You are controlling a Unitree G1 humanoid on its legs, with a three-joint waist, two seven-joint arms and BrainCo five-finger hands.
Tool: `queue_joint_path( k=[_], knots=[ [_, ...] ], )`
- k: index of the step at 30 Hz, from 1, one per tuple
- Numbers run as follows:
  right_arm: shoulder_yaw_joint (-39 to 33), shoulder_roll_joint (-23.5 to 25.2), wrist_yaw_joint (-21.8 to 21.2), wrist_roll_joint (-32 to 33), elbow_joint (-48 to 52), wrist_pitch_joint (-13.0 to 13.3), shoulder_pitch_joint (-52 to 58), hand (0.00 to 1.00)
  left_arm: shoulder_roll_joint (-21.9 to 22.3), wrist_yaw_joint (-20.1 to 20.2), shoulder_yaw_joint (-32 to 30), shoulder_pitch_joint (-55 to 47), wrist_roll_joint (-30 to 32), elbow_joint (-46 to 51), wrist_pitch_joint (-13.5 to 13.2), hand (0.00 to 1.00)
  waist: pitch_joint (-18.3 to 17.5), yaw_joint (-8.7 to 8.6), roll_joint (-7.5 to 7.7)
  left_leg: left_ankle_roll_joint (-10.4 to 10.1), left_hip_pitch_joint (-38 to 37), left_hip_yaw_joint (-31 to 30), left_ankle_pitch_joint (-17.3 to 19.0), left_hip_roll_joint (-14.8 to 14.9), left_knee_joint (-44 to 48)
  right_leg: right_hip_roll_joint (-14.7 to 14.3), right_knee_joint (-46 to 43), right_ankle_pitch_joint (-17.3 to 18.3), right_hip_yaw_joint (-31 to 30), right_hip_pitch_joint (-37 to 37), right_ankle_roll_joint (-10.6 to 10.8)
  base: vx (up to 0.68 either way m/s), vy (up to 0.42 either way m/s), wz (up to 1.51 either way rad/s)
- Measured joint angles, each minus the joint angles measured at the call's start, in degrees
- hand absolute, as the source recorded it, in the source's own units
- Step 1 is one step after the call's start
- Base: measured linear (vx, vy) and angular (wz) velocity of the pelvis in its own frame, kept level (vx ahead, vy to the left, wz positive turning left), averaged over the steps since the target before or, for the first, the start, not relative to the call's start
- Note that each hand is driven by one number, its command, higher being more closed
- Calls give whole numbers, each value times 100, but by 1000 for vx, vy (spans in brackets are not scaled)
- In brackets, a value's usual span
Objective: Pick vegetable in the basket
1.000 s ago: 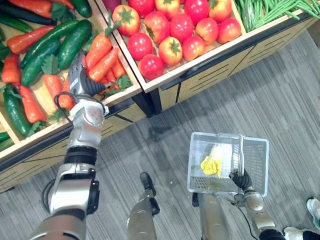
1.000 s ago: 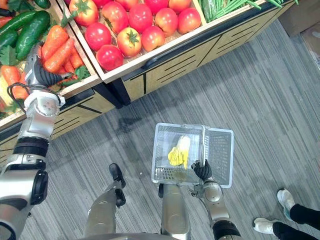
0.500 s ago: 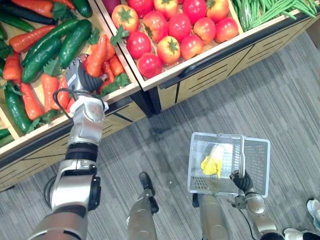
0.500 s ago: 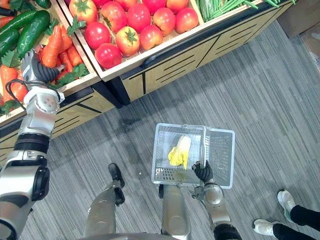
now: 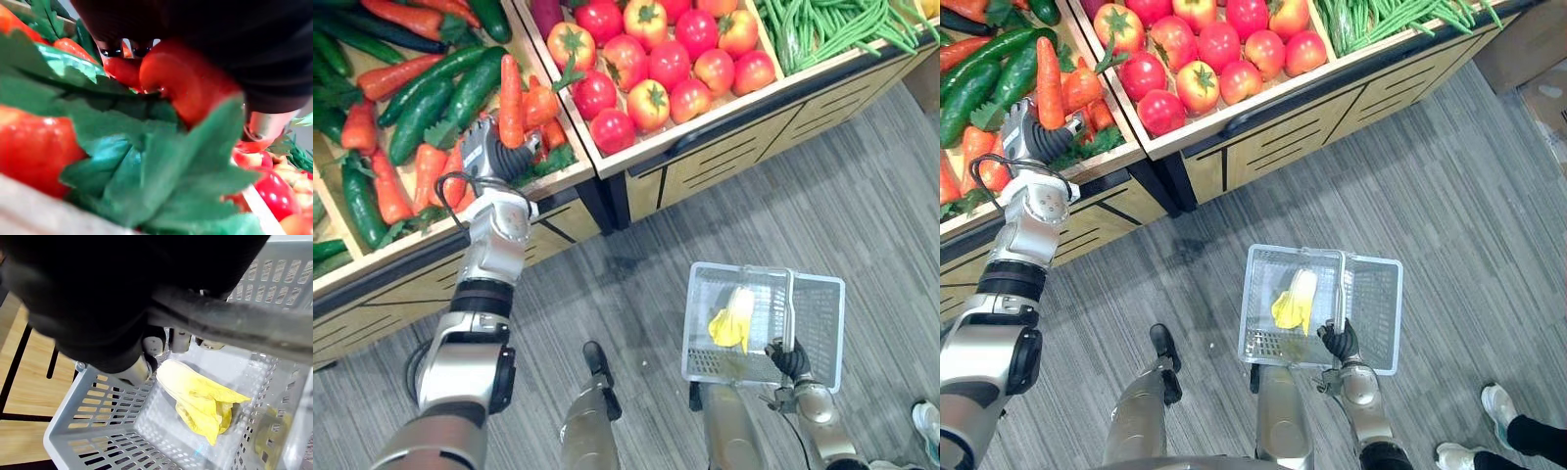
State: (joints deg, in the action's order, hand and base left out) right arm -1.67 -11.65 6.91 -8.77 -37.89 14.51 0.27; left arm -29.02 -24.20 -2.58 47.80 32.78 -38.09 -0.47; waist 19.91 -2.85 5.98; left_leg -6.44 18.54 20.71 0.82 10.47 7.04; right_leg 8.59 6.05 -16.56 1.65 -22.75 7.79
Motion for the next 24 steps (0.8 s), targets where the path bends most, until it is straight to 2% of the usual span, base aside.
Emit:
queue_joint_path(
  k=[3,8,13,19,24],
  knots=[
    [-5,-69,1,3,-171,15,4,100,-45,-51,-18,15,3,334,5,100,-4,-7,-3,-22,-117,-121,-75,-107,-120,77,0,107,126,166,-91,-28,10,25],
    [-14,-92,-2,3,-418,13,-37,100,-355,-190,-47,16,3,612,7,100,-13,9,-1,-31,-407,-251,-236,-200,-396,131,0,262,249,415,-105,-20,2,16],
    [-42,-93,-2,-1,-643,-11,-84,100,-524,-248,-62,12,7,1069,-35,100,-28,78,-4,-19,-686,-308,-427,-319,-744,148,0,261,394,601,-112,14,8,10],
    [-156,-109,-110,-202,-943,-124,-144,100,-802,-105,200,-417,212,1746,-430,100,-321,128,3,26,-909,-330,-464,-368,-890,163,0,282,421,774,-119,58,16,2],
    [5,-571,-340,-711,-1000,-222,-359,100,-954,300,680,-1209,232,2368,-963,100,-597,133,-1,9,-1200,-75,-356,-399,-894,172,1,320,219,919,-73,36,17,-21]
  ],
)
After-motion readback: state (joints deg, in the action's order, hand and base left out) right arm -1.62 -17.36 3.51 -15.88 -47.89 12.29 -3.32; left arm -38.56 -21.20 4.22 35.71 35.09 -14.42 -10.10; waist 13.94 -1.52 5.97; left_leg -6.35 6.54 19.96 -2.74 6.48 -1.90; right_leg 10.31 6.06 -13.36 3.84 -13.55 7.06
